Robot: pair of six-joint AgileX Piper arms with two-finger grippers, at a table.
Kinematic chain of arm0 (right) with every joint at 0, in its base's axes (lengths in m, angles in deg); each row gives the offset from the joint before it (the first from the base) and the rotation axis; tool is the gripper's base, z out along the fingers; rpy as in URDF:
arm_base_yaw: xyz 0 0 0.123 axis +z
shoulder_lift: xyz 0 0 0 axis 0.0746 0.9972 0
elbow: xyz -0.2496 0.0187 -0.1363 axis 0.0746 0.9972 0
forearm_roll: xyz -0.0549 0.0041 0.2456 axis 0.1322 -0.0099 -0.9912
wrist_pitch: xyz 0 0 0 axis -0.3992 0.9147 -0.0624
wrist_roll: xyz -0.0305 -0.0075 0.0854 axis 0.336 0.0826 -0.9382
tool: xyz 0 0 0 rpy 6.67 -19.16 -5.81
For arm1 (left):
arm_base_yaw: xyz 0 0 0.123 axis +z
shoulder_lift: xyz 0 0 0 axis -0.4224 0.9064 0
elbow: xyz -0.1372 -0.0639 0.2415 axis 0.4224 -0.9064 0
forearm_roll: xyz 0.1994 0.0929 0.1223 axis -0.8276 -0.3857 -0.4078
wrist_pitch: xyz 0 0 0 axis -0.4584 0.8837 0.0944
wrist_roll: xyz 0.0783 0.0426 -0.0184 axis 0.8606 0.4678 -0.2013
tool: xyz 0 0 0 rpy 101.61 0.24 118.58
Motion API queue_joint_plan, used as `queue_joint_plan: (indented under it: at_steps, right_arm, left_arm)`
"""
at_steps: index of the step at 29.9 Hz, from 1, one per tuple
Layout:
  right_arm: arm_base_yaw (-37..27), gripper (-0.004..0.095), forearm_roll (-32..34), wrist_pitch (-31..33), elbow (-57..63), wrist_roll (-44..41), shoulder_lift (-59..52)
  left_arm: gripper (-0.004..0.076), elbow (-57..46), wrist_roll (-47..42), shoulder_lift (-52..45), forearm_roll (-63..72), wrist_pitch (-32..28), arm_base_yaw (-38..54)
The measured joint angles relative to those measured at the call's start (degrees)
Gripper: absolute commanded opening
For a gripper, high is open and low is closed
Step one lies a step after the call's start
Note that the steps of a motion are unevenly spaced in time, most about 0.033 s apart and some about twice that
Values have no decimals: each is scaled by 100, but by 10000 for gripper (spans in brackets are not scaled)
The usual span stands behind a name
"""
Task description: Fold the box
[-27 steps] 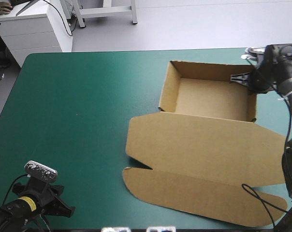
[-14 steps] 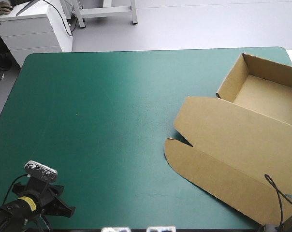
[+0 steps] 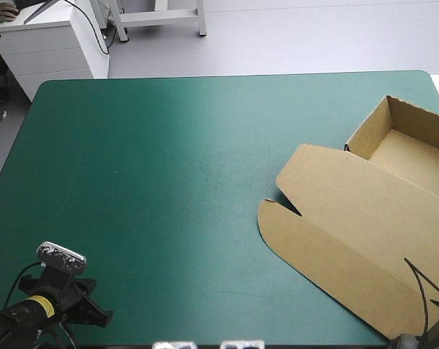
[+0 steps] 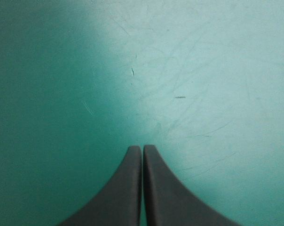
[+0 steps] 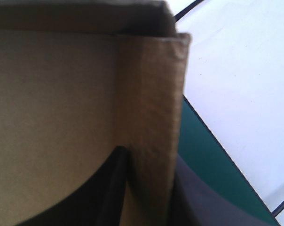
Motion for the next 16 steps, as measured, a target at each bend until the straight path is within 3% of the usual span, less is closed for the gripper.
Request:
queue_joint_plan:
  at_steps: [2, 11, 14, 16]
  right_arm:
    - [0, 441, 11, 0, 0, -7, 0]
    - [0, 435, -192, 0, 0, 19, -407]
    - [0, 359, -385, 0, 0, 189, -807]
    - [0, 252, -655, 6, 0, 277, -1108]
  left_arm:
    - [-8, 0, 0, 0, 0, 0, 0]
    - [-8, 0, 0, 0, -5, 0, 0]
    - [-8, 0, 0, 0, -5, 0, 0]
    - [-8, 0, 0, 0, -5, 0, 0]
